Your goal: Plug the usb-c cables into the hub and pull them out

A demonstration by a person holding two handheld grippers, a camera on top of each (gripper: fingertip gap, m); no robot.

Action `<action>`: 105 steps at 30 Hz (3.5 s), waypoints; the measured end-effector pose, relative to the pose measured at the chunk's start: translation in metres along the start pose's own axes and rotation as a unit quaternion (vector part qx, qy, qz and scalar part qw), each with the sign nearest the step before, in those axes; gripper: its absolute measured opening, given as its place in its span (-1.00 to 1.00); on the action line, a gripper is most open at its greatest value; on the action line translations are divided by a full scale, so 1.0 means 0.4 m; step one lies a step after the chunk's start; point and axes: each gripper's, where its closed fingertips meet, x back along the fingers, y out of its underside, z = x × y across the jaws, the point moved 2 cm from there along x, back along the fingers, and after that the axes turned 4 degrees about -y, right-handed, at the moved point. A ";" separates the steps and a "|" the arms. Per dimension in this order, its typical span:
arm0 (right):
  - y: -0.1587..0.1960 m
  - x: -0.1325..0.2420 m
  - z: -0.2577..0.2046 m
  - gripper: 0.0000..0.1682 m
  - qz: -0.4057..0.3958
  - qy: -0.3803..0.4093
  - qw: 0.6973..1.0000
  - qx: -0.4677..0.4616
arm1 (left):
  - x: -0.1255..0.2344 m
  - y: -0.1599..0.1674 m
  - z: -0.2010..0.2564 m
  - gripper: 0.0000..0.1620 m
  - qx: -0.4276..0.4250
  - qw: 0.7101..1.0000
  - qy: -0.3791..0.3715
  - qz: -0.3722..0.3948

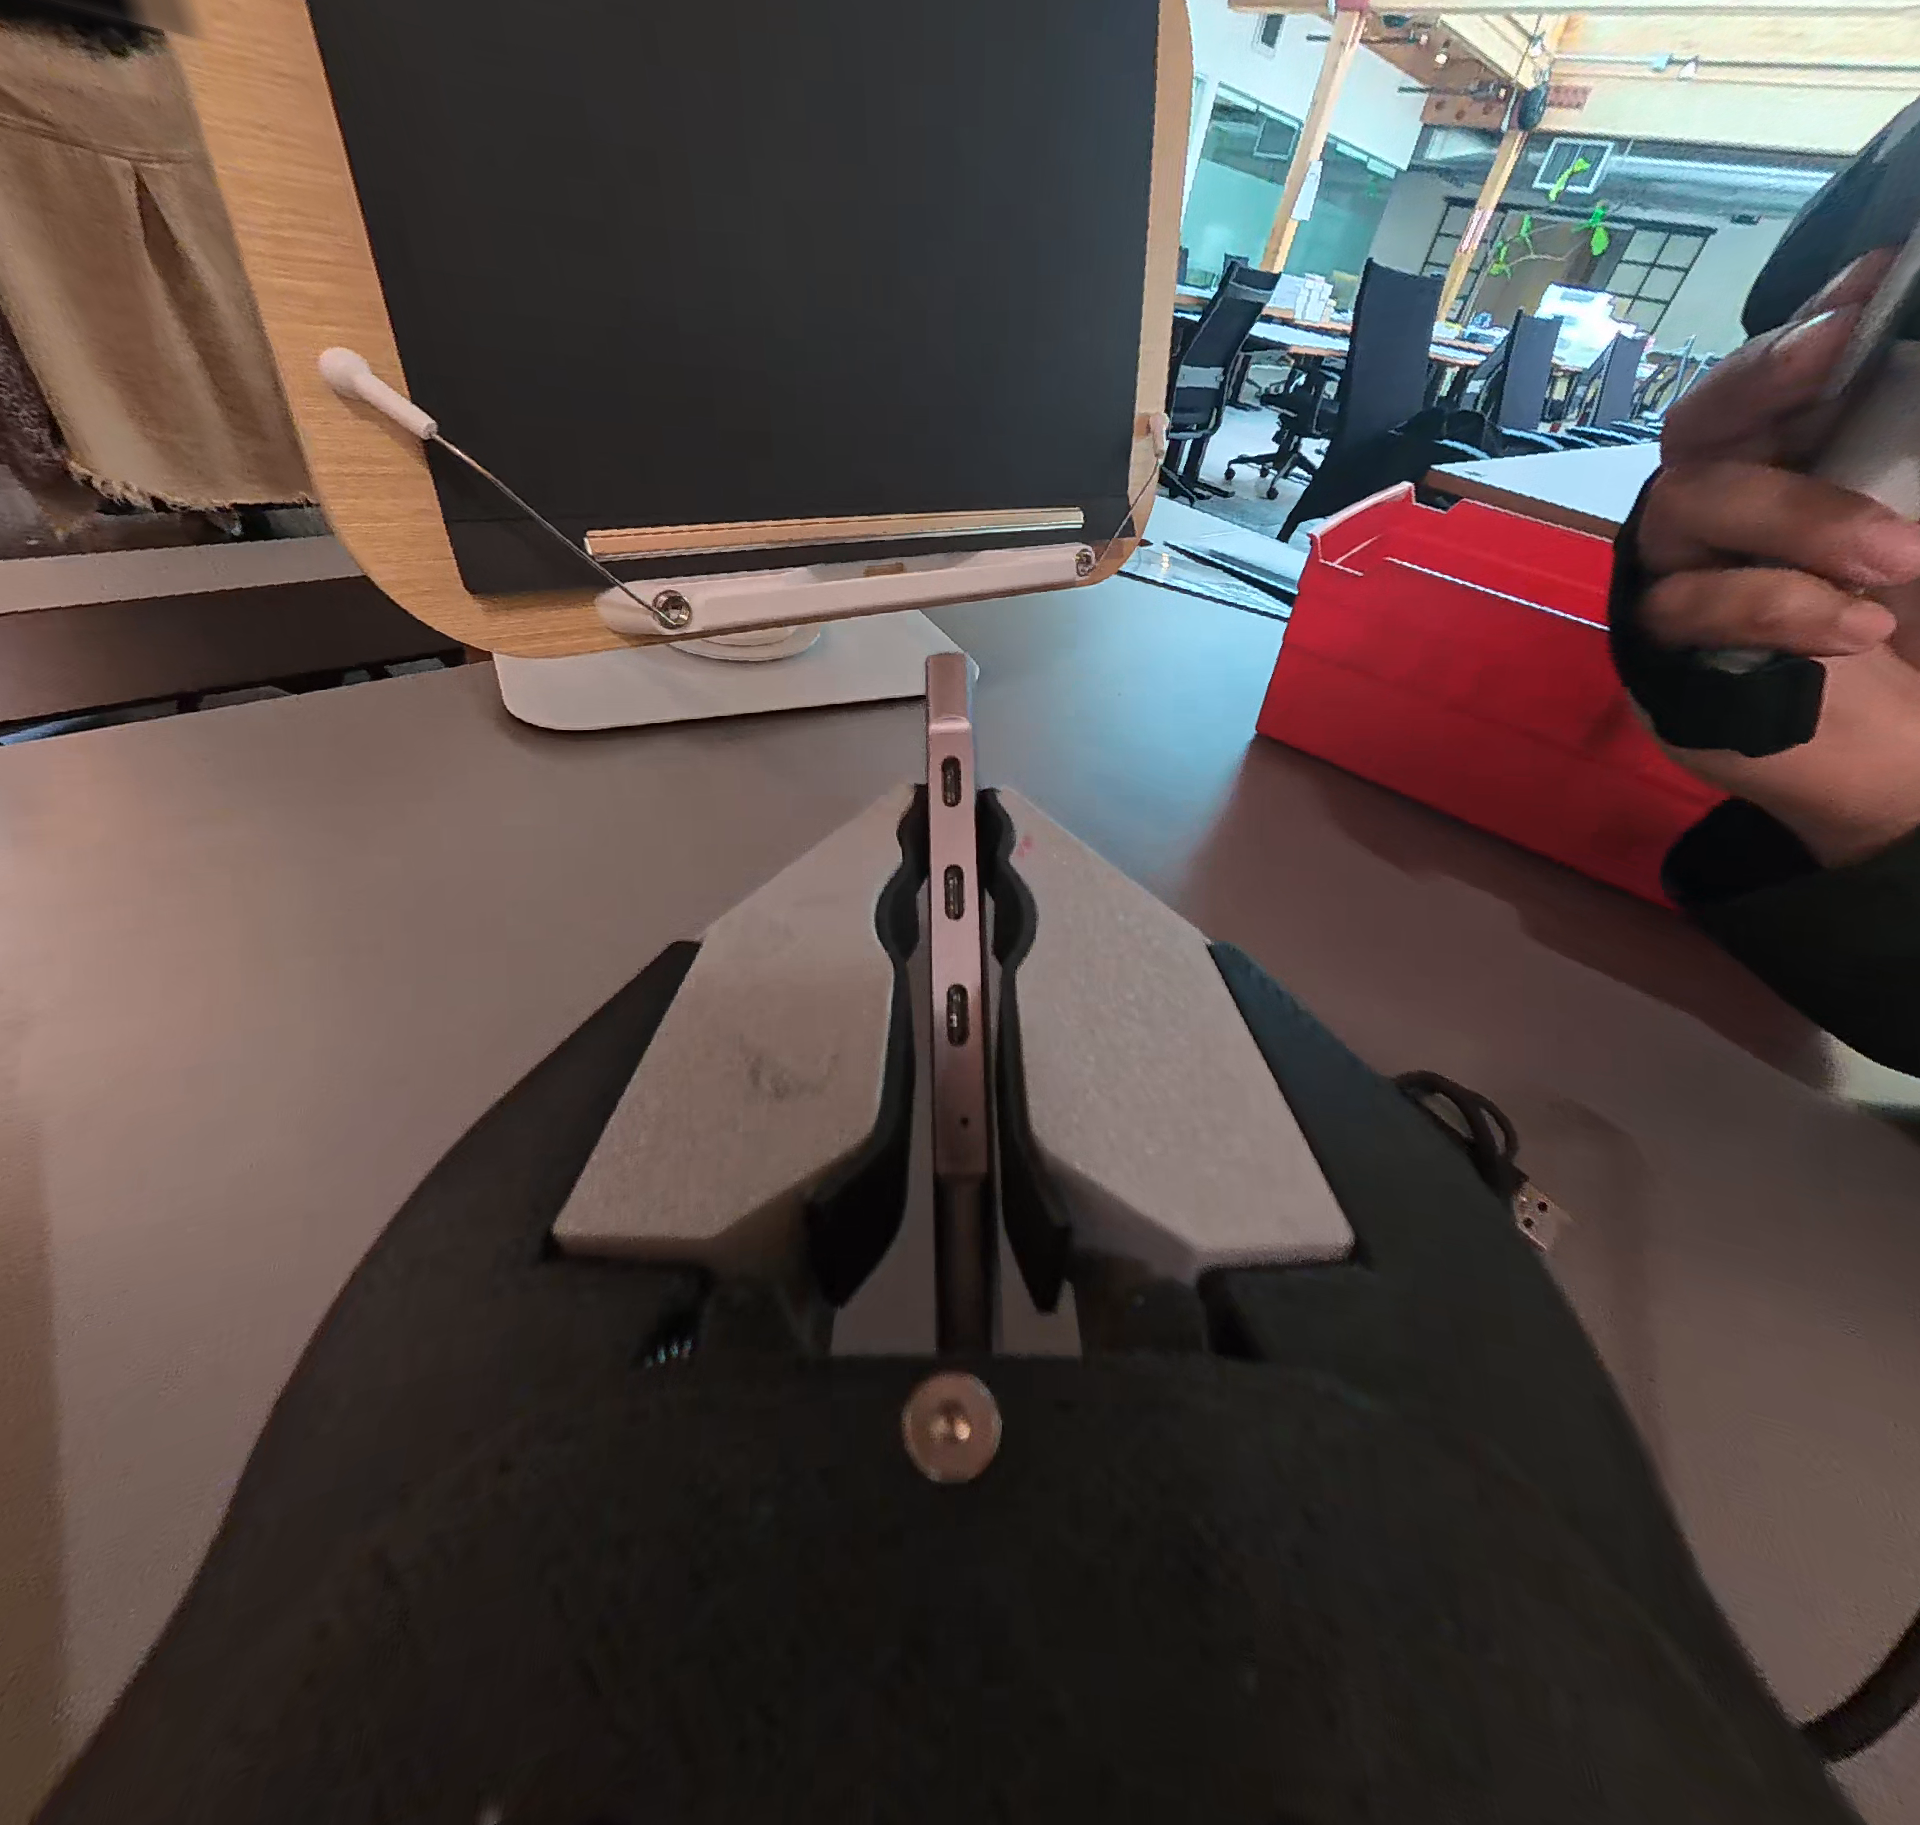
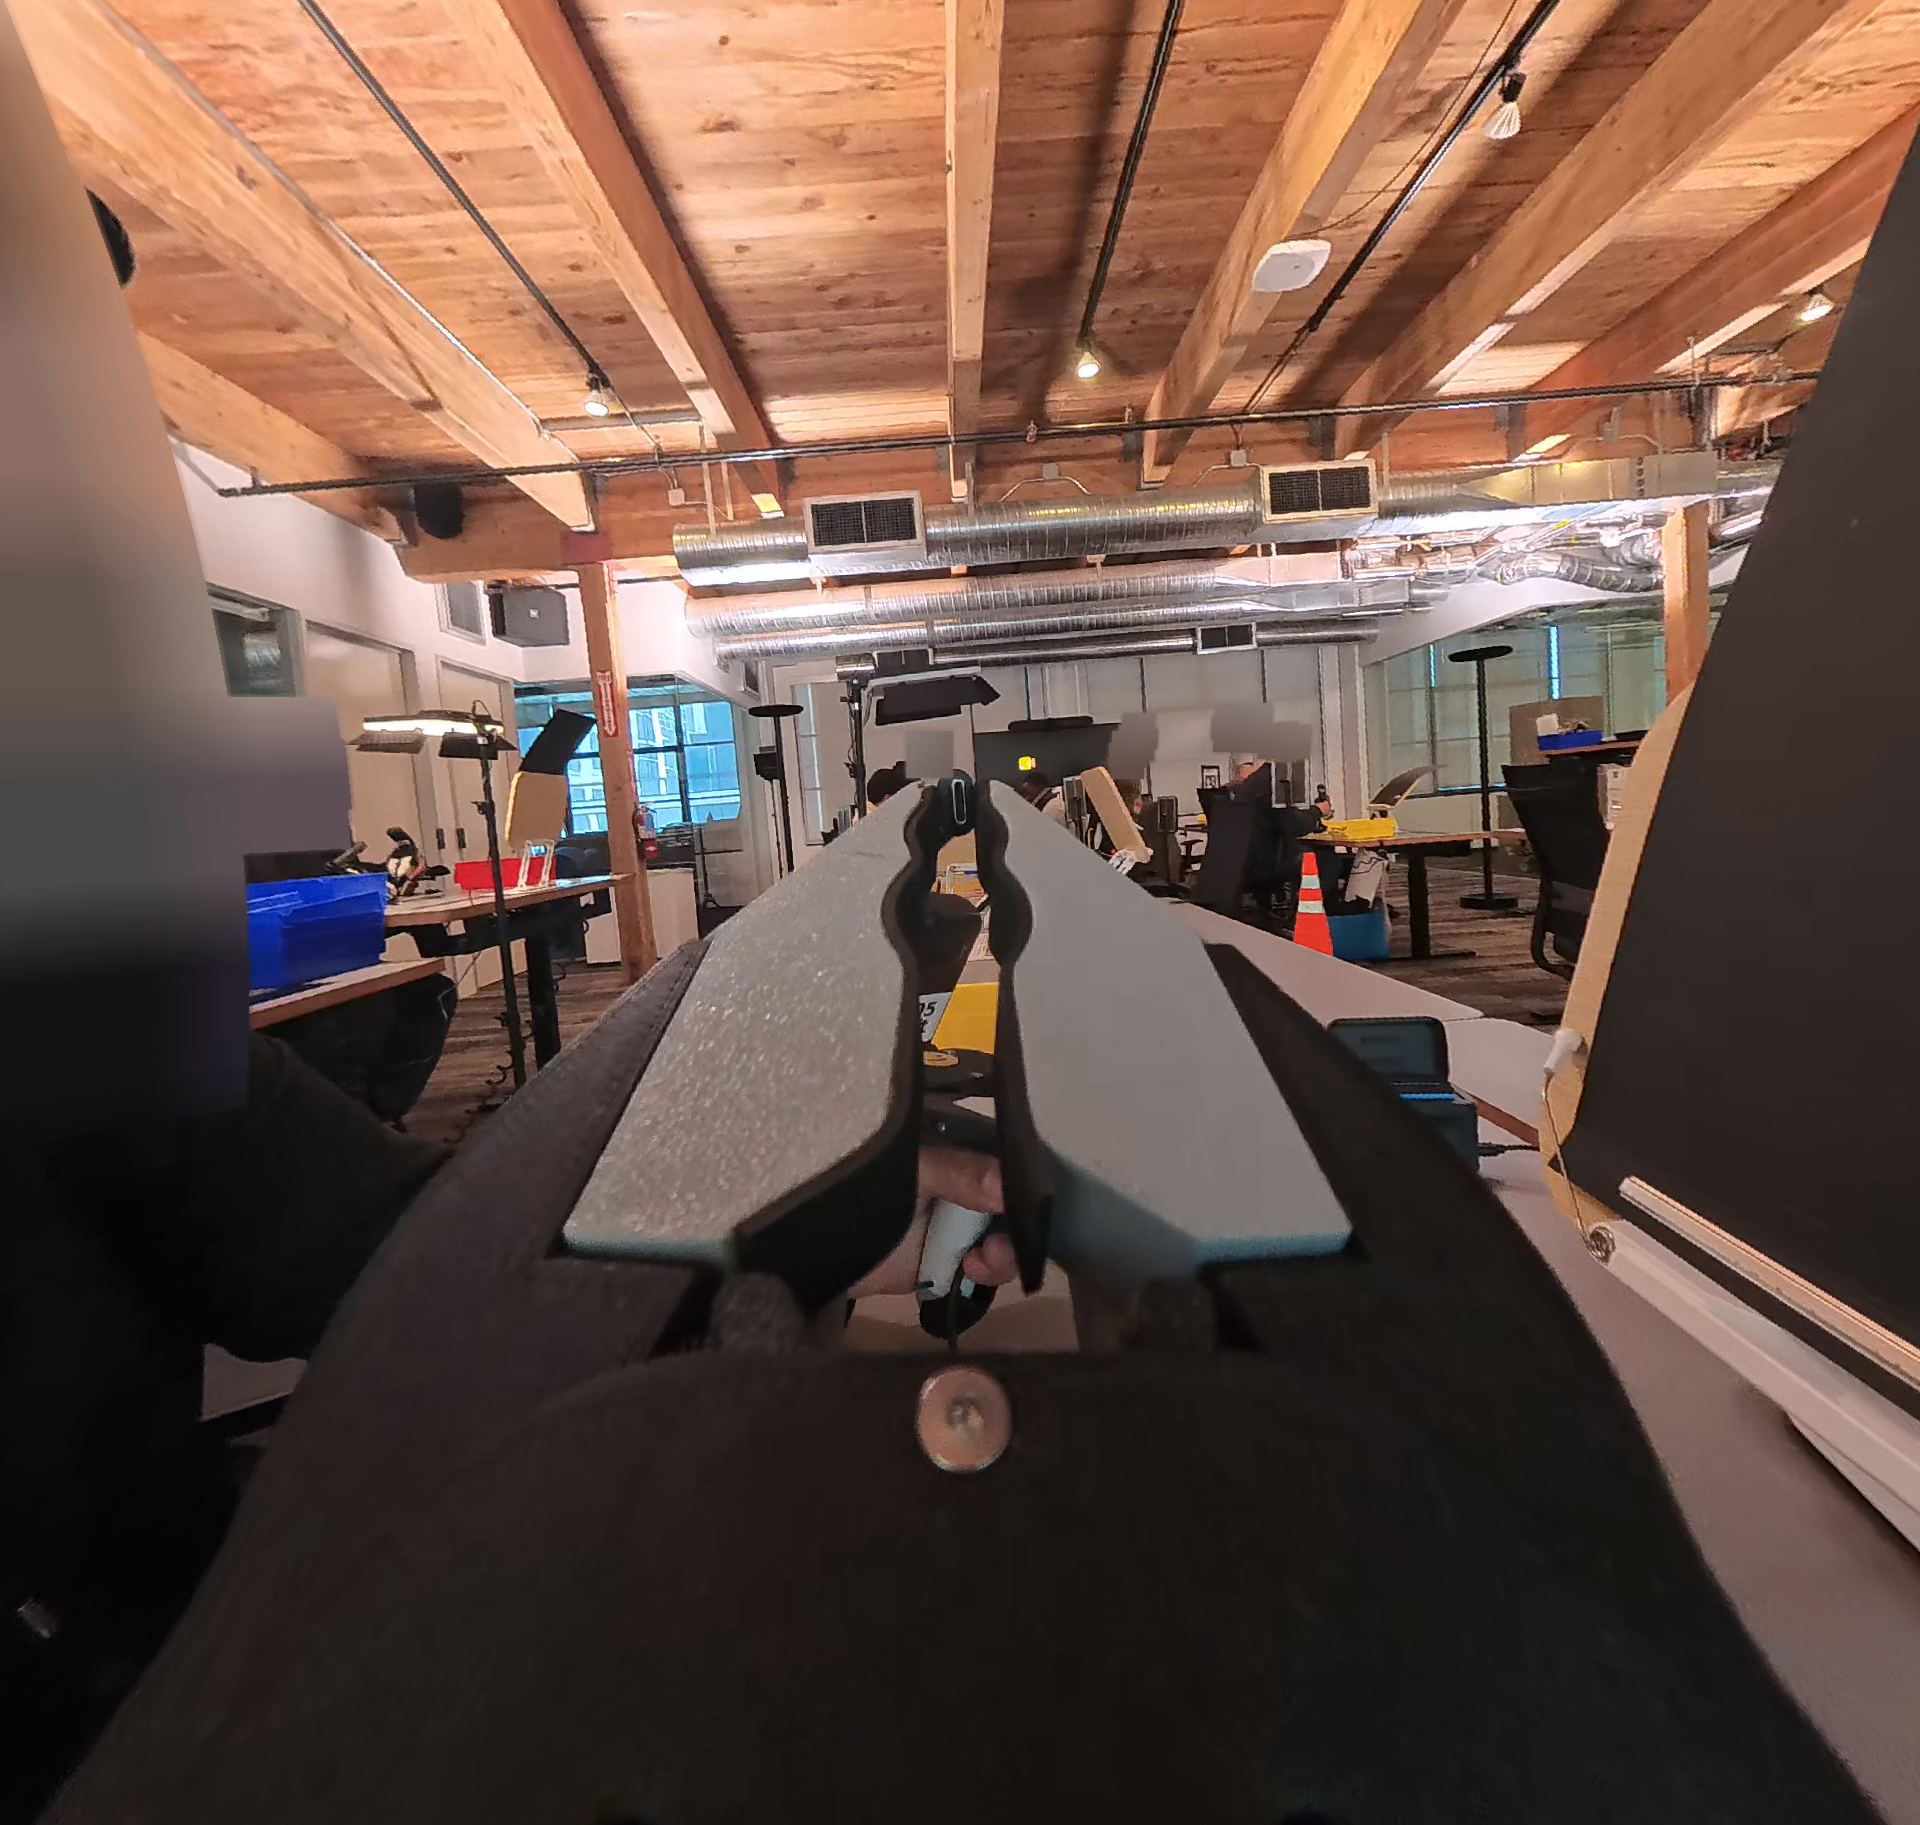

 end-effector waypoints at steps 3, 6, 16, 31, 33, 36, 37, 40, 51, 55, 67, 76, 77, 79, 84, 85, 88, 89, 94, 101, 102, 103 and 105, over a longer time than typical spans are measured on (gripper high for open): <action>0.003 -0.001 0.000 -0.96 -0.003 -0.002 1.000 -0.001 | -0.004 0.006 0.004 -0.92 0.000 1.000 0.004 -0.006; 0.003 -0.004 -0.005 -0.96 -0.009 -0.005 1.000 0.004 | -0.003 0.003 0.003 -0.92 -0.001 1.000 0.003 -0.003; 0.027 -0.032 -0.032 -0.96 -0.044 -0.003 0.999 0.030 | 0.012 -0.016 -0.033 -0.92 -0.067 0.996 -0.064 0.009; -0.419 -0.129 -0.104 -0.97 -0.071 0.170 0.969 0.166 | 0.052 -0.048 -0.094 -0.92 -0.141 0.976 -0.162 0.025; -0.506 -0.129 -0.123 -0.97 -0.062 0.193 0.961 0.188 | 0.056 -0.051 -0.097 -0.92 -0.136 0.977 -0.163 0.030; -0.645 -0.121 -0.147 -0.97 -0.058 0.239 0.942 0.227 | 0.058 -0.049 -0.106 -0.91 -0.125 0.978 -0.165 0.031; -0.696 -0.116 -0.155 -0.97 -0.053 0.254 0.936 0.238 | 0.058 -0.047 -0.107 -0.91 -0.123 0.978 -0.165 0.031; -0.842 -0.097 -0.179 -0.97 -0.041 0.298 0.920 0.253 | 0.056 -0.043 -0.107 -0.91 -0.119 0.979 -0.162 0.028; -1.254 -0.030 -0.282 -1.00 0.020 0.414 0.866 0.279 | 0.048 -0.034 -0.095 -0.91 -0.132 0.979 -0.155 0.021; -1.297 0.010 -0.268 -1.00 0.020 0.452 0.851 0.267 | 0.045 -0.029 -0.096 -0.91 -0.124 0.980 -0.151 0.018; -1.214 0.142 -0.142 -1.00 -0.067 0.514 0.819 0.246 | 0.039 -0.022 -0.091 -0.92 -0.121 0.982 -0.143 0.012; -1.288 0.111 -0.155 -1.00 -0.035 0.506 0.822 0.260 | 0.031 -0.011 -0.087 -0.92 -0.131 0.982 -0.139 0.002; -1.287 0.109 -0.152 -1.00 -0.041 0.508 0.820 0.262 | 0.031 -0.012 -0.088 -0.92 -0.129 0.982 -0.139 0.003; -1.283 0.106 -0.146 -1.00 -0.044 0.503 0.823 0.261 | 0.031 -0.012 -0.088 -0.92 -0.126 0.982 -0.137 0.003; -1.277 0.107 -0.122 -1.00 -0.027 0.488 0.840 0.236 | 0.026 -0.003 -0.085 -0.92 -0.131 0.982 -0.134 -0.005; -1.276 0.108 -0.118 -1.00 -0.028 0.489 0.839 0.237 | 0.027 -0.004 -0.085 -0.92 -0.132 0.982 -0.135 -0.004; -1.267 0.104 -0.111 -1.00 -0.030 0.483 0.842 0.240 | 0.029 -0.008 -0.086 -0.92 -0.131 0.982 -0.135 0.000; -1.265 0.102 -0.109 -1.00 -0.031 0.480 0.844 0.239 | 0.029 -0.009 -0.086 -0.92 -0.129 0.982 -0.135 0.001; -1.280 0.076 -0.110 -1.00 -0.024 0.472 0.849 0.235 | 0.023 -0.001 -0.083 -0.92 -0.132 0.982 -0.132 -0.007; -1.298 0.013 -0.124 -1.00 -0.047 0.473 0.843 0.251 | 0.023 -0.003 -0.083 -0.92 -0.133 0.982 -0.132 -0.005; -1.298 0.006 -0.127 -1.00 -0.046 0.469 0.846 0.251 | 0.023 -0.002 -0.083 -0.92 -0.132 0.982 -0.132 -0.005; -1.298 0.001 -0.129 -1.00 -0.045 0.466 0.847 0.252 | 0.023 -0.002 -0.083 -0.92 -0.132 0.982 -0.131 -0.005; -1.298 -0.006 -0.131 -1.00 -0.042 0.461 0.850 0.253 | 0.023 -0.002 -0.081 -0.92 -0.134 0.982 -0.132 -0.005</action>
